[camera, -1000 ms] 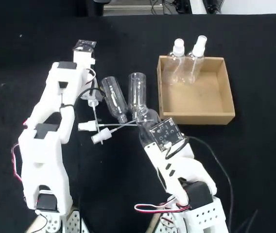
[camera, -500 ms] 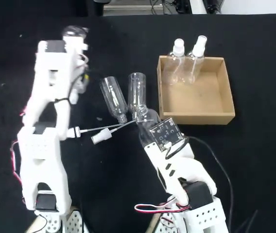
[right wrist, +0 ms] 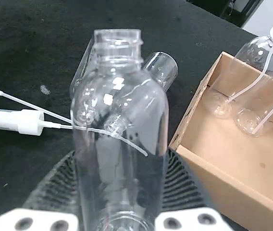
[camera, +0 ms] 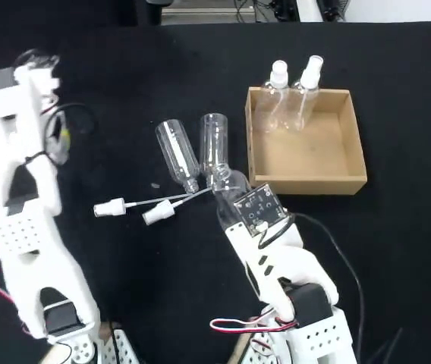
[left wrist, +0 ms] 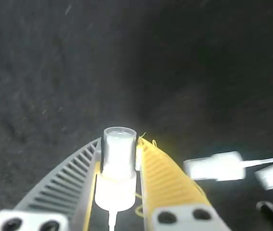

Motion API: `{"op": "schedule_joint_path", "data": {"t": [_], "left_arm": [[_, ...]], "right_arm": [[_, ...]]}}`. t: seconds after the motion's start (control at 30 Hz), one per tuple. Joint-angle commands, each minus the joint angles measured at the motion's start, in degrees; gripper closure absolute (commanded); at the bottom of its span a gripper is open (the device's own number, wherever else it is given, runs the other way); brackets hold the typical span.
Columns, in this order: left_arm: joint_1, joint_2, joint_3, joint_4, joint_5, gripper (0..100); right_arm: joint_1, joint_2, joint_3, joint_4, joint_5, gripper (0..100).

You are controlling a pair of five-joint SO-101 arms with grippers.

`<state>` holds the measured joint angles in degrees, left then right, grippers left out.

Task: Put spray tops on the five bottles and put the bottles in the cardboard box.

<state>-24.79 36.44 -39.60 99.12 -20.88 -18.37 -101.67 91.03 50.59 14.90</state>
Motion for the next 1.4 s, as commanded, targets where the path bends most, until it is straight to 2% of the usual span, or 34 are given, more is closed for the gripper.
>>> {"op": "schedule_joint_path", "data": {"t": [0.0,0.17,0.33,0.47,0.6,0.83,0.97,1.1,1.17,1.27,1.37], "left_arm": [[-8.48,-1.49,3.91,-4.84,-2.55,97],[-20.53,-5.36,11.47,-9.14,-11.34,97],[-26.68,-6.24,17.01,-9.32,-17.85,97],[-30.46,-6.51,18.42,-9.32,-23.12,84],[-32.22,-6.68,18.51,-9.23,-30.15,72],[-33.36,-6.68,17.98,-0.70,-40.09,76],[-34.59,-6.24,18.15,-0.97,-41.05,76],[-36.79,-6.68,18.07,-0.97,-47.30,76],[-37.05,-6.77,17.98,-2.73,-49.05,76],[-36.53,-6.07,18.77,-9.49,-48.97,76],[-36.09,-5.27,21.58,-15.38,-45.80,76]], "right_arm": [[-0.62,-1.27,0.22,-0.26,-0.18,98.8],[-0.62,-1.27,0.13,-0.26,-0.18,98.8],[-0.62,-1.27,0.04,-0.35,-0.26,98.8],[-0.62,-1.27,0.04,-0.26,-0.18,98.8],[-0.62,-1.27,0.13,-0.26,-0.18,98.8],[-0.62,-1.27,0.31,-0.26,-0.09,98.8],[-0.62,-1.27,0.31,-0.18,-0.09,98.8],[-0.62,-1.27,0.13,0.18,-0.44,98.8],[-0.62,-1.27,0.22,0.18,-0.44,98.8],[-0.62,-1.27,0.31,0.09,-0.44,98.8],[-0.44,-1.27,0.22,0.09,-0.44,98.8]]}}
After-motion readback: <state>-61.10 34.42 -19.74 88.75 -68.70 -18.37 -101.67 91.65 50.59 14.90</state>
